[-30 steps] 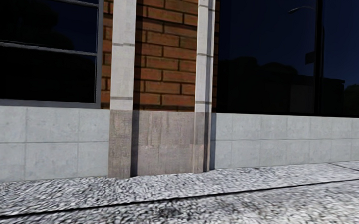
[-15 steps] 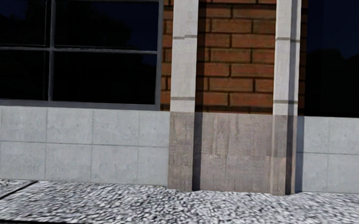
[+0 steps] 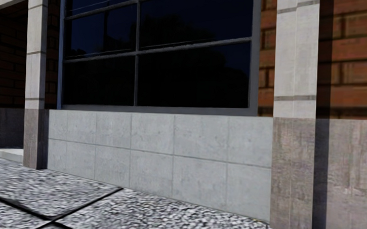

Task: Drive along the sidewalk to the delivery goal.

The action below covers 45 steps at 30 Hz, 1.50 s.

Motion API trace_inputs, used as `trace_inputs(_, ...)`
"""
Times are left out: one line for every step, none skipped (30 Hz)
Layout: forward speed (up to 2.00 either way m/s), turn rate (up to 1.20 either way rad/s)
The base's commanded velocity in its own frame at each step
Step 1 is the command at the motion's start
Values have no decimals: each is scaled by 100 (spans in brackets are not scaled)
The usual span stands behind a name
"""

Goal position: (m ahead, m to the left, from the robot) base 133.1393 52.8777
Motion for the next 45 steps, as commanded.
trace_inputs(86, 92)
trace_inputs(86, 92)
trace_inputs(86, 92)
trace_inputs(86, 92)
trace_inputs(86, 92)
trace_inputs(86, 92)
trace_inputs(86, 92)
trace_inputs(87, 92)
trace_inputs(87, 92)
trace_inputs(87, 92)
trace_inputs(87, 92)
trace_inputs(87, 92)
trace_inputs(87, 92)
trace_inputs(87, 92)
trace_inputs(87, 92)
trace_inputs(87, 92)
trace_inputs(87, 92)
trace_inputs(87, 92)
trace_inputs(88, 92)
trace_inputs(88, 92)
trace_inputs(88, 92)
trace_inputs(88, 92)
trace_inputs(90, 92)
trace_inputs(91, 90)
trace_inputs(92, 88)
trace_inputs(92, 88)
trace_inputs(92, 88)
trace_inputs(93, 88)
trace_inputs(93, 88)
trace_inputs(93, 88)
trace_inputs(93, 88)
trace_inputs(93, 88)
trace_inputs(93, 88)
trace_inputs(93, 88)
trace_inputs(93, 87)
trace_inputs(93, 80)
trace_inputs(93, -12)
trace_inputs(96, 0)
trace_inputs(96, 0)
trace_inputs(97, 0)
trace_inputs(98, 0)
trace_inputs(98, 0)
trace_inputs(98, 0)
trace_inputs(98, 0)
trace_inputs(98, 0)
